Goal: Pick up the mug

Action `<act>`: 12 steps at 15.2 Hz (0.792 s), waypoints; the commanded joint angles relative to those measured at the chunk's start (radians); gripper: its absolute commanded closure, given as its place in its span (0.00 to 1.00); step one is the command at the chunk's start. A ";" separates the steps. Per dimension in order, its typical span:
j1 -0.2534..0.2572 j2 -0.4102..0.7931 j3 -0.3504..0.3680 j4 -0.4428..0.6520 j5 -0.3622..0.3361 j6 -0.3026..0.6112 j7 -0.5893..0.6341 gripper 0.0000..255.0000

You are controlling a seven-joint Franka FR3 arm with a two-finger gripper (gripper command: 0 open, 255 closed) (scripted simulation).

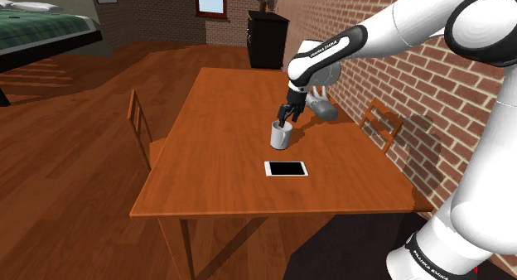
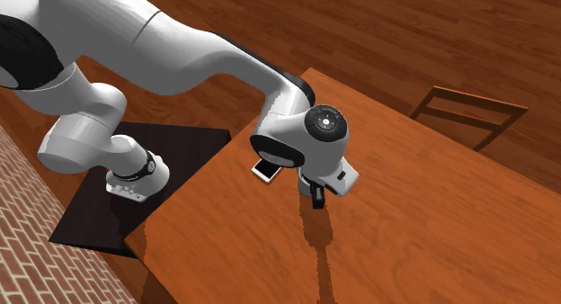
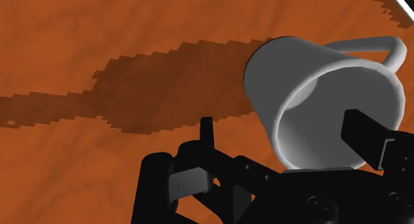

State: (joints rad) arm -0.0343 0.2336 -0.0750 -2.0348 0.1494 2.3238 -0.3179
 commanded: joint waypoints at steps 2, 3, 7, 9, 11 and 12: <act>-0.002 0.026 0.002 -0.007 0.007 0.033 -0.008 0.00; -0.002 0.039 0.003 -0.013 0.011 0.051 -0.012 0.00; -0.002 0.037 0.003 -0.014 0.011 0.050 -0.012 1.00; -0.002 0.036 0.003 -0.014 0.011 0.050 -0.012 1.00; -0.002 0.037 0.003 -0.014 0.011 0.050 -0.012 1.00; -0.002 0.037 0.003 -0.014 0.011 0.050 -0.012 1.00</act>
State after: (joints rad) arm -0.0365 0.2702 -0.0720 -2.0490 0.1599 2.3741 -0.3297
